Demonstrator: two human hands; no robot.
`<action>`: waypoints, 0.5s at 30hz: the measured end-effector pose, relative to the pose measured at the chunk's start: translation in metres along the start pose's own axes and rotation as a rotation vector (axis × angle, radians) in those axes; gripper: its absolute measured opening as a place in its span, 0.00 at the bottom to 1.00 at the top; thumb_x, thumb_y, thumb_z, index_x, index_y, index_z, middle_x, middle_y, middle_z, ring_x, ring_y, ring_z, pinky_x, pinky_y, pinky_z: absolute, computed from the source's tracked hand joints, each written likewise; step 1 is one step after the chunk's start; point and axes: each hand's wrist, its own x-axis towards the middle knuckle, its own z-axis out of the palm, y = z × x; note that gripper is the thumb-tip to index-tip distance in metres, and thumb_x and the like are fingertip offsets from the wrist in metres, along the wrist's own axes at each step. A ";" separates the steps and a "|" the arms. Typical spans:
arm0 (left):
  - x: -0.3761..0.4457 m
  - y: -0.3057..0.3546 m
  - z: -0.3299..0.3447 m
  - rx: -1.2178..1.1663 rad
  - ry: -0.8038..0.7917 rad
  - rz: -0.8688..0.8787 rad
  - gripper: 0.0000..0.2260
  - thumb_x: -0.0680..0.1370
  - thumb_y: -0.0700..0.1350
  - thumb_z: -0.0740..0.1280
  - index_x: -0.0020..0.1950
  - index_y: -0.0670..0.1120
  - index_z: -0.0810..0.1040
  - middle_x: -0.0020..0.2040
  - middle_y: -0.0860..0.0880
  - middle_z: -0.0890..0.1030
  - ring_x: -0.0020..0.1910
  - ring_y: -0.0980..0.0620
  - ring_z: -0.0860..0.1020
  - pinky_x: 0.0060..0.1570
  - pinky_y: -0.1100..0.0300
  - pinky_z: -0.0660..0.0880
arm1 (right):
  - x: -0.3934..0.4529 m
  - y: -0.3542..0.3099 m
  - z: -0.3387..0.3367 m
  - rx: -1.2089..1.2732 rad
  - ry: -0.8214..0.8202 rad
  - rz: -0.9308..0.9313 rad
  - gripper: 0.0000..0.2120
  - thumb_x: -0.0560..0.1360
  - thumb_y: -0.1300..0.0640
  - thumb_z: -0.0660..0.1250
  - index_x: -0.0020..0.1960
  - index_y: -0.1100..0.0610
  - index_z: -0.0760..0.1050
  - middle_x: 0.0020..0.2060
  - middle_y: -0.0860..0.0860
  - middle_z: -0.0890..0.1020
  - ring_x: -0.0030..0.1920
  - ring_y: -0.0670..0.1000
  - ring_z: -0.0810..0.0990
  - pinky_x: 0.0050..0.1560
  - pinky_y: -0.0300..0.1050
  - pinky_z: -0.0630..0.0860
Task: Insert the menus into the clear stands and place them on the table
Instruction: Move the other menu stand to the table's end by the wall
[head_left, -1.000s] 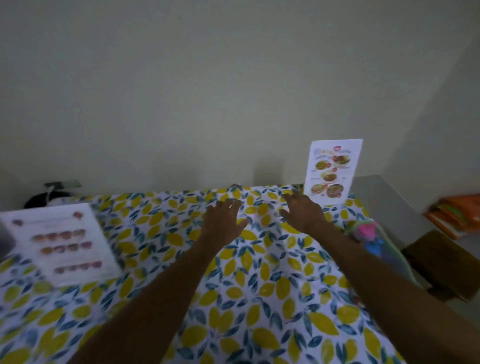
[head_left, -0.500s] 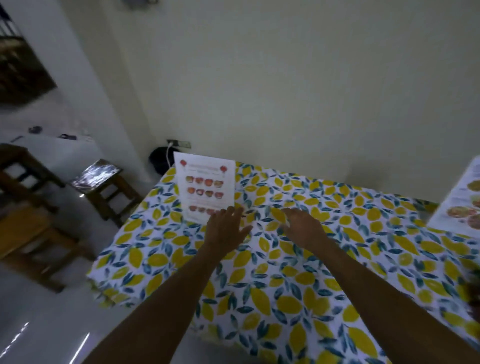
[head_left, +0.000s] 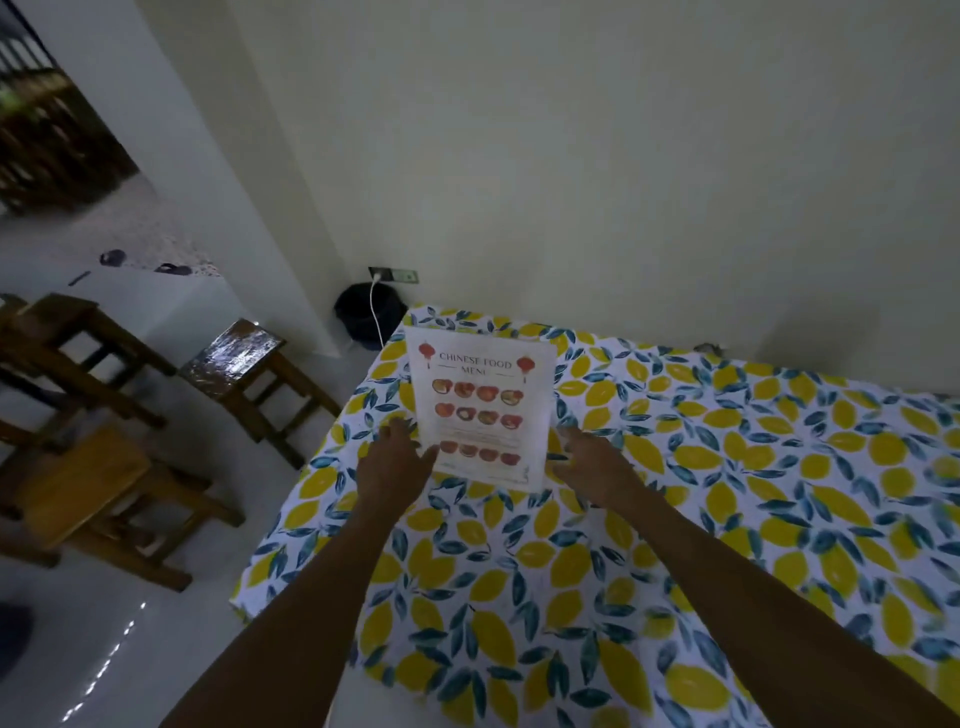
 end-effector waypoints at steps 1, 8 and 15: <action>0.014 -0.003 0.002 -0.040 -0.024 -0.029 0.30 0.75 0.57 0.69 0.69 0.43 0.66 0.63 0.41 0.77 0.59 0.38 0.78 0.53 0.44 0.77 | 0.008 -0.002 0.004 0.065 0.001 -0.001 0.29 0.73 0.45 0.69 0.70 0.54 0.68 0.62 0.55 0.80 0.60 0.56 0.79 0.58 0.53 0.78; 0.082 -0.005 -0.004 -0.241 -0.124 0.060 0.20 0.75 0.49 0.72 0.65 0.45 0.75 0.57 0.46 0.83 0.48 0.48 0.82 0.40 0.57 0.79 | 0.047 -0.020 -0.003 0.079 0.036 -0.081 0.18 0.76 0.56 0.68 0.33 0.43 0.65 0.28 0.47 0.73 0.30 0.44 0.73 0.32 0.41 0.68; 0.143 0.013 -0.053 -0.241 -0.054 0.161 0.21 0.75 0.51 0.73 0.65 0.46 0.77 0.54 0.47 0.85 0.50 0.48 0.83 0.47 0.54 0.79 | 0.108 -0.050 -0.039 0.100 0.119 -0.112 0.12 0.76 0.55 0.68 0.35 0.49 0.71 0.30 0.43 0.75 0.31 0.41 0.74 0.32 0.39 0.68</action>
